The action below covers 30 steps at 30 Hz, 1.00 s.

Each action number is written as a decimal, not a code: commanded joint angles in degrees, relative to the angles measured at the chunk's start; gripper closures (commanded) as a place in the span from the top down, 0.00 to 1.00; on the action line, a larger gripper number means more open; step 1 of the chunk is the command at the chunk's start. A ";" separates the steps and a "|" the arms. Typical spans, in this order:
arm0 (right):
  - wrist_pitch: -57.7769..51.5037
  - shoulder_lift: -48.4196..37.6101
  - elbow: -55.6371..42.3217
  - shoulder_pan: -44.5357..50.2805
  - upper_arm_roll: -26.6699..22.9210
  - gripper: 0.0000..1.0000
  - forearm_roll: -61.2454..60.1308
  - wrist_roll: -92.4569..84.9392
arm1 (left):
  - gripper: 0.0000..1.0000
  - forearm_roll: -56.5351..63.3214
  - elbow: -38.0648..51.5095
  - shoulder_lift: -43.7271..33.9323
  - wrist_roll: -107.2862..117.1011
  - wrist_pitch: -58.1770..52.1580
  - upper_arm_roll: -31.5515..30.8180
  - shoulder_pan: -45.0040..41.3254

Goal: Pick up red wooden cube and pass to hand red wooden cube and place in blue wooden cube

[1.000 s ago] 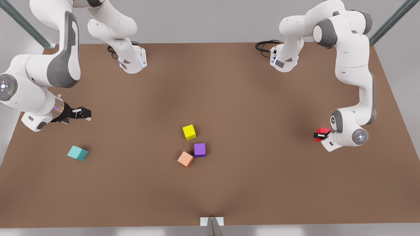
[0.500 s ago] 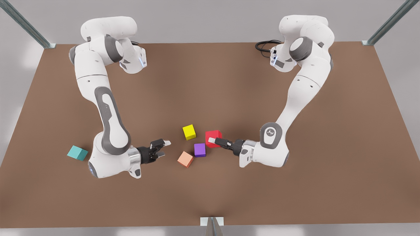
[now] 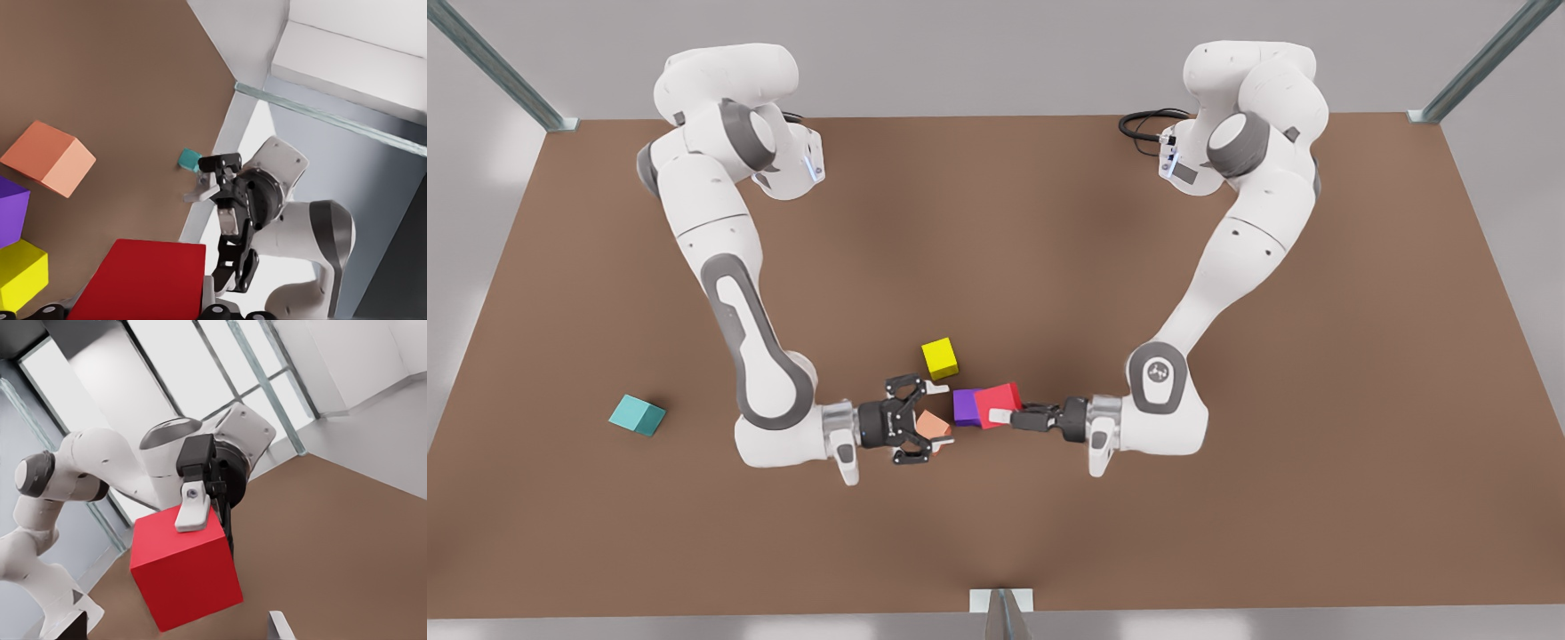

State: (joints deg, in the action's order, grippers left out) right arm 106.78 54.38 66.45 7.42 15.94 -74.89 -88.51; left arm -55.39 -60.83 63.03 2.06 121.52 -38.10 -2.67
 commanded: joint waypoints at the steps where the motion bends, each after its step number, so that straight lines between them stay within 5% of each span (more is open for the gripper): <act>1: 1.50 0.03 0.35 0.14 0.06 1.00 -2.98 -43.76 | 0.63 -3.23 0.01 -0.01 -2.77 -2.43 -0.05 0.12; 30: 2.64 0.03 3.69 1.54 1.73 1.00 -6.59 -44.90 | 0.63 -2.79 -0.43 -0.01 -12.35 -2.25 -0.05 -0.24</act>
State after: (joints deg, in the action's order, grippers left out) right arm 109.83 54.49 70.05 8.94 17.43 -81.09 -124.86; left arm -57.71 -61.28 63.12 -6.07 119.40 -38.10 -2.90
